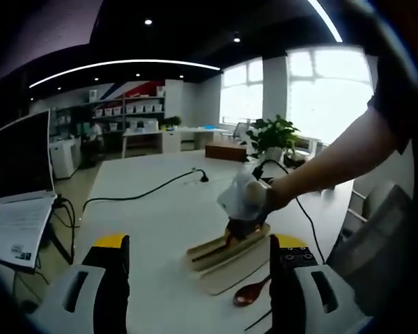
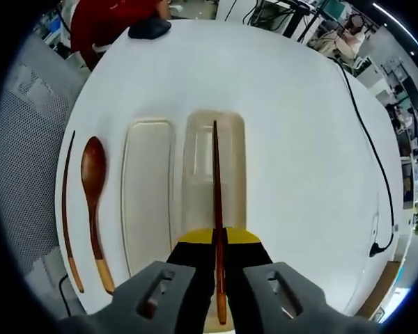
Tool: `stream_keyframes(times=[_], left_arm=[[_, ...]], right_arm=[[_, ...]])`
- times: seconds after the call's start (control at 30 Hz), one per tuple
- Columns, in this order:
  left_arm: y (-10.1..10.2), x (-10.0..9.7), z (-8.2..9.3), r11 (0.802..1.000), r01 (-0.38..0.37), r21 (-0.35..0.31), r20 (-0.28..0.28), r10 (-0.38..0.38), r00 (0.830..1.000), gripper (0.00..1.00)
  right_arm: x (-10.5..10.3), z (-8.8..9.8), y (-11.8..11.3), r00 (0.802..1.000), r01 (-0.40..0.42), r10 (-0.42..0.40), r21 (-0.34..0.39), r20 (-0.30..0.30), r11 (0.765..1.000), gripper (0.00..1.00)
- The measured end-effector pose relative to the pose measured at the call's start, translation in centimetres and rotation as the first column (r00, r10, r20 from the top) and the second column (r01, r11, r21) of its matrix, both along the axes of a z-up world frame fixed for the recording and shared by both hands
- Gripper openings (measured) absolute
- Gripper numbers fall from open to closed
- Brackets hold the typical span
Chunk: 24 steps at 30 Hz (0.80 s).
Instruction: Arrange the utensils inside the cutlery case until each visible utensil rests in its matching compartment.
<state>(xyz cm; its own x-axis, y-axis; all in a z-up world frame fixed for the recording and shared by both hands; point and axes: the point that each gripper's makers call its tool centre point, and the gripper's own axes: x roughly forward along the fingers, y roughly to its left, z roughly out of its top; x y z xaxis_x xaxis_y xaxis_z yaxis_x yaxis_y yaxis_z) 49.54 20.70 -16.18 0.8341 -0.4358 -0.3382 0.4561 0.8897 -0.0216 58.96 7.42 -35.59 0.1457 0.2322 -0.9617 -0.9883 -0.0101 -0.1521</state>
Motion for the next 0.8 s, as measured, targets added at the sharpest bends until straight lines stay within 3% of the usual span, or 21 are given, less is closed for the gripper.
stream_keyframes(times=[0.27,0.33,0.43,0.57,0.8], left_arm=[[-0.2,-0.1,-0.1,1.000,0.010,0.006,-0.004,-0.010,1.000,0.85],[-0.3,-0.1,-0.2,1.000,0.012,0.006,-0.006,-0.012,1.000,0.85],[-0.4,-0.1,-0.2,1.000,0.015,0.009,-0.006,-0.015,1.000,0.85],[-0.4,-0.1,-0.2,1.000,0.018,0.010,-0.007,-0.018,1.000,0.85],[-0.6,-0.1,-0.2,1.000,0.025,0.011,-0.007,-0.025,1.000,0.85]], right_arm=[[0.5,0.1,-0.4,0.998,0.059,-0.059,-0.007,0.032,0.998,0.00],[0.6,0.2,-0.2,0.996,0.074,-0.075,0.022,0.048,0.997,0.00],[0.5,0.4,-0.2,0.997,0.055,-0.057,0.034,0.056,0.998,0.01],[0.8,1.6,-0.2,0.993,0.068,-0.076,0.089,0.093,0.994,0.05],[0.7,3.6,-0.7,0.986,0.111,-0.129,0.157,0.105,0.981,0.07]])
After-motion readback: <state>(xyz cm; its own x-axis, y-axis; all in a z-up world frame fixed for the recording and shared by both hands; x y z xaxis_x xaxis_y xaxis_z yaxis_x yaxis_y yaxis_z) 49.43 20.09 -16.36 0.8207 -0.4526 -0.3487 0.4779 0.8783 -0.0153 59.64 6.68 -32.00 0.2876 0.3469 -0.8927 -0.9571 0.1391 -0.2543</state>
